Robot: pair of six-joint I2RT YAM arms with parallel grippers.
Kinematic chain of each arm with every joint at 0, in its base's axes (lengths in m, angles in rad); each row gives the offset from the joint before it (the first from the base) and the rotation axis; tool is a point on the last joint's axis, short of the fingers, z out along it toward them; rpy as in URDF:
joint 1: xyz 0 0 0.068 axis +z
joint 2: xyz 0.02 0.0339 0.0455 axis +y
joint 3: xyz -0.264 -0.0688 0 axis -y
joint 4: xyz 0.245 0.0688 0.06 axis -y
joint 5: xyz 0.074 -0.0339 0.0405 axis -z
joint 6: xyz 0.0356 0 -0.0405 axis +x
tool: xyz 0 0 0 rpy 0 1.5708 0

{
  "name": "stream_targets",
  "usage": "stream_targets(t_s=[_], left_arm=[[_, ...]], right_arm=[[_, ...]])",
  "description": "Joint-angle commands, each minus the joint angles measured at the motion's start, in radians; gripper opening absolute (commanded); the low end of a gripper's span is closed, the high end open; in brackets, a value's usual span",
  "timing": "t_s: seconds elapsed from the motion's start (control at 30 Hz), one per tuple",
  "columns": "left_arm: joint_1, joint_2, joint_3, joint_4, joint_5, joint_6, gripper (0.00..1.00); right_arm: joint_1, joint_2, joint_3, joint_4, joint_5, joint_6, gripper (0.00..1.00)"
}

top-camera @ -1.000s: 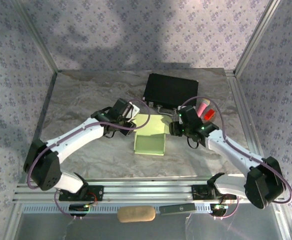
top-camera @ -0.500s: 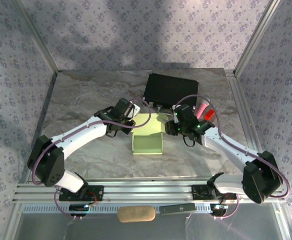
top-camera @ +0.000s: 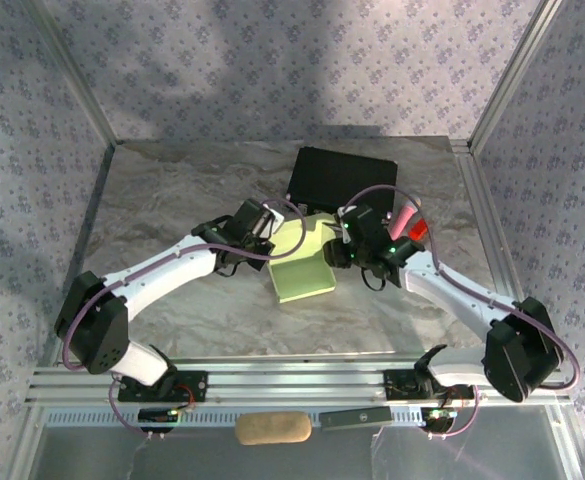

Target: Fold the paper box

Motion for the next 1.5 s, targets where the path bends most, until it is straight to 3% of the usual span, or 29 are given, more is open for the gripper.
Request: stream_targets(t_s=[0.0,0.2,0.43,0.5,0.7,0.97,1.27,1.47], left_arm=[[-0.003,-0.024,0.007,0.01,-0.012,0.035,0.13],[0.003,-0.004,0.031,-0.021,0.02,0.092,0.15],[0.028,0.03,0.063,-0.055,0.052,0.091,0.25],[0.032,0.025,0.061,-0.057,0.051,0.068,0.33],[0.045,0.013,0.059,-0.091,0.021,-0.133,0.4],[0.036,0.021,0.041,-0.086,-0.011,-0.327,0.38],[0.025,0.051,0.091,-0.098,-0.095,-0.382,0.29],[0.018,0.053,0.102,-0.099,-0.119,-0.359,0.27]], right_arm=[[-0.034,0.033,0.057,-0.023,0.031,-0.056,0.49],[-0.082,0.137,0.13,-0.03,-0.082,-0.185,0.52],[-0.09,0.23,0.213,-0.048,-0.129,-0.262,0.44],[-0.087,0.232,0.216,-0.048,-0.136,-0.265,0.41],[-0.069,0.214,0.188,-0.034,-0.112,-0.232,0.3],[-0.031,0.205,0.154,-0.012,-0.05,-0.171,0.16],[0.033,0.163,0.102,0.014,0.071,-0.026,0.0],[0.067,0.163,0.076,0.034,0.143,0.015,0.0]])
